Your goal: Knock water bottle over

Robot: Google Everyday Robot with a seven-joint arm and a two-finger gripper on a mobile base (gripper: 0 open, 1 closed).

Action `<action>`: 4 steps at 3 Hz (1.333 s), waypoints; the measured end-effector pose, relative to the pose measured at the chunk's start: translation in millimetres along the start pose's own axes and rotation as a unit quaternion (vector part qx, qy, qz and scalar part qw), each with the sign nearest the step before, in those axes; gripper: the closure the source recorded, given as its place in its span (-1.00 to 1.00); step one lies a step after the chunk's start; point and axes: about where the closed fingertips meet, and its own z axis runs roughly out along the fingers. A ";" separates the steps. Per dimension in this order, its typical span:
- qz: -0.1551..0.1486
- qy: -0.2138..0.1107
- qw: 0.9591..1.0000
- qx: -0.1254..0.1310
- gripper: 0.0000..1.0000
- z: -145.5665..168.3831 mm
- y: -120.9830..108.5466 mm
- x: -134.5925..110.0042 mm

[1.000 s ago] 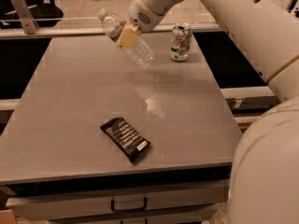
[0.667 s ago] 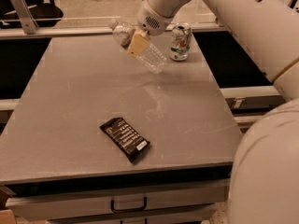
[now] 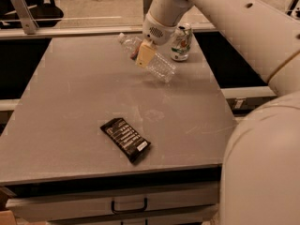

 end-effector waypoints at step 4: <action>-0.001 0.000 1.000 -0.023 -1.00 25.0 4.0 0.3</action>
Offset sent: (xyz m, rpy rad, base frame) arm 0.0035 0.0073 -0.0221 -0.0160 0.0454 0.0163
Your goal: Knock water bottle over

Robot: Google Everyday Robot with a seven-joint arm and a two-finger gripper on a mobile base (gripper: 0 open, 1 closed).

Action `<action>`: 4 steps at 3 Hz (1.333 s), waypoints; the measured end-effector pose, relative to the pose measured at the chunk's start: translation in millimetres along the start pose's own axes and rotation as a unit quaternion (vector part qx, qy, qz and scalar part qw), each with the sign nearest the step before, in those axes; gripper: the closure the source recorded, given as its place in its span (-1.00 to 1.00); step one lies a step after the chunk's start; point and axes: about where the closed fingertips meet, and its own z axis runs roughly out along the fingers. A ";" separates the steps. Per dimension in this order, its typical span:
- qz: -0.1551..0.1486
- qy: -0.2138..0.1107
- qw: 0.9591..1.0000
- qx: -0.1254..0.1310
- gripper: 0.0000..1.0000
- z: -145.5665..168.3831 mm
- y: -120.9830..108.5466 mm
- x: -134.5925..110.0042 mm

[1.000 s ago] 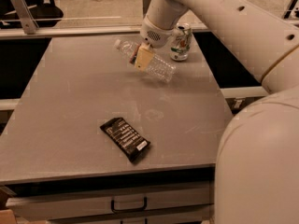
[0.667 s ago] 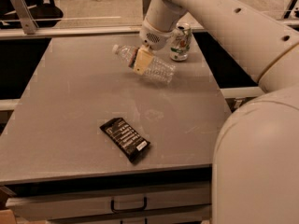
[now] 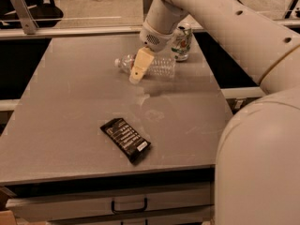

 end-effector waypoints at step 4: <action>-0.033 -0.178 0.981 0.072 -1.00 -89.6 -16.0 -10.8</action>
Offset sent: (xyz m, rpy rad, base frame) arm 0.0019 -0.0119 0.0712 0.1943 -0.1636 0.0182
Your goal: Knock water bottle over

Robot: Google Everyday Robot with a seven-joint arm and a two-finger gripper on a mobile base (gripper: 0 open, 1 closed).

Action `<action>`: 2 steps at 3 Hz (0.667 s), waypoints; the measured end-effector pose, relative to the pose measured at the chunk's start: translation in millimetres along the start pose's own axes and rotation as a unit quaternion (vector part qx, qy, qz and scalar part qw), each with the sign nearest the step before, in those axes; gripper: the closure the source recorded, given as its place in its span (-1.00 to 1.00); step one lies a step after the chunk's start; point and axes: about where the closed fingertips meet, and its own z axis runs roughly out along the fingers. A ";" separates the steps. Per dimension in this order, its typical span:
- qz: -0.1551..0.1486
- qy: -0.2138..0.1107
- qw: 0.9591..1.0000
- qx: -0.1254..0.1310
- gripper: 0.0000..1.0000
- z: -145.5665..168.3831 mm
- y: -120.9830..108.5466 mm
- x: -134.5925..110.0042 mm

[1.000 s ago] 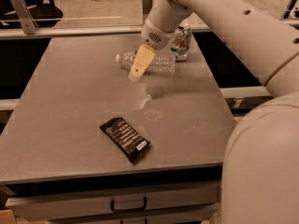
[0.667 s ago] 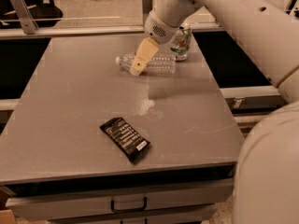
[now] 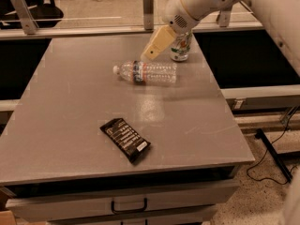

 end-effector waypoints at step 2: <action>-0.083 -0.100 0.981 0.143 -1.00 -144.2 -23.4 7.5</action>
Offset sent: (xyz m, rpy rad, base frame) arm -0.0753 -0.1709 0.1835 0.0958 -0.6274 -0.0602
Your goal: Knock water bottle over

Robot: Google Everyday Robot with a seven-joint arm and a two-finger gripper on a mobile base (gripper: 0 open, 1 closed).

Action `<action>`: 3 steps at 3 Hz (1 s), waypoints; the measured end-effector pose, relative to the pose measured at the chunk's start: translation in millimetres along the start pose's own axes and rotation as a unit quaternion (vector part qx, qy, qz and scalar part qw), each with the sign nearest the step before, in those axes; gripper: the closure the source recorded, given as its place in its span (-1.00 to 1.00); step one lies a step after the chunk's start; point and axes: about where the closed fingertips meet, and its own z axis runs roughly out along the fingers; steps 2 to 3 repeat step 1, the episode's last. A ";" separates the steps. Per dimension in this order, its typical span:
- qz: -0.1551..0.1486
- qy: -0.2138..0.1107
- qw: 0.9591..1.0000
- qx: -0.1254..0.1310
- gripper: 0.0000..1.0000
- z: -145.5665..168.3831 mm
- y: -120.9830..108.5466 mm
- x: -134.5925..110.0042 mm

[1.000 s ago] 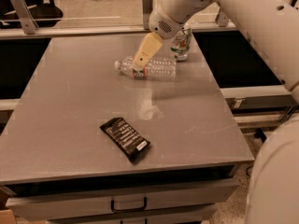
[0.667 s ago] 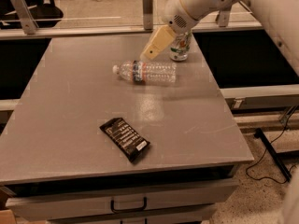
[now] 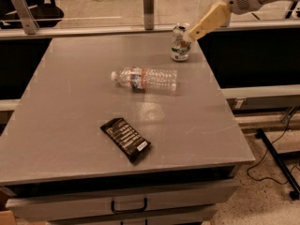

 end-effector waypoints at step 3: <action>-0.012 0.006 1.000 0.009 -1.00 -13.2 -2.9 10.2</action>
Offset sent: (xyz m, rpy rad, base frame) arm 0.0000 0.0000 0.0000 0.0000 0.0000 0.0000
